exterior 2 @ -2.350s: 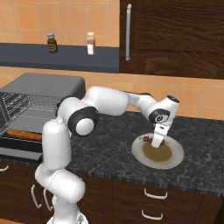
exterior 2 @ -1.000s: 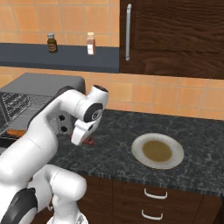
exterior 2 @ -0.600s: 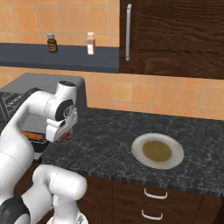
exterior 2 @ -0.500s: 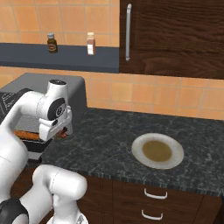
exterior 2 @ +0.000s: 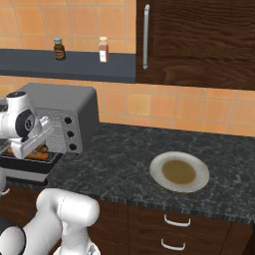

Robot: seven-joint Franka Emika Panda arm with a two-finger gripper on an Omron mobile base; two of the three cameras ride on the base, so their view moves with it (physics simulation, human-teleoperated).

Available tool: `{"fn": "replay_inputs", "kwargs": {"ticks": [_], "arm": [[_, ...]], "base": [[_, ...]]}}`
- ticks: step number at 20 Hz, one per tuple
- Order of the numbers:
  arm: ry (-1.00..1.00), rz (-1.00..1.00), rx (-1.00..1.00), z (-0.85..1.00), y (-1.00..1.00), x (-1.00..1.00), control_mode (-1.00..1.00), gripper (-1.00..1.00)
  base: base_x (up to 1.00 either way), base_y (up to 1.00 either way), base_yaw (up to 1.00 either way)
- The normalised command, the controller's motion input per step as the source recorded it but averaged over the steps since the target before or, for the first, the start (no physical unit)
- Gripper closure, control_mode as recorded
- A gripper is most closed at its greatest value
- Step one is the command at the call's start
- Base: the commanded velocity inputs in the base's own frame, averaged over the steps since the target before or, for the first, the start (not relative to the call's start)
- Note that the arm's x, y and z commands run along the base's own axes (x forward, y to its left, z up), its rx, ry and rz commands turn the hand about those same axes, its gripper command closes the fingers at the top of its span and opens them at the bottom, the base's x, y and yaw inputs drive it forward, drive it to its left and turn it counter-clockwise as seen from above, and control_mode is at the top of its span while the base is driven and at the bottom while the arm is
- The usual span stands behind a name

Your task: Pick up the kebab skewer and baguette bread, and place them inside the toaster oven. Close the toaster oven door and start by setting the timer.

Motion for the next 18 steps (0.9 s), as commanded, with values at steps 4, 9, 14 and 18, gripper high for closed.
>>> {"fn": "replay_inputs", "kwargs": {"ticks": [4,9,14,18], "arm": [[0.0,0.0,-0.05,0.04,1.0,0.53,-1.0,1.0],[-0.06,0.0,0.0,-0.13,0.78,0.45,-1.0,1.0],[-0.21,0.02,0.0,-0.48,0.5,0.36,-1.0,1.0],[-0.13,0.03,0.0,-0.17,0.54,0.54,-1.0,1.0]], "base": [[0.0,0.0,0.0],[0.0,0.0,0.0],[0.0,0.0,0.0],[0.0,0.0,0.0]]}}
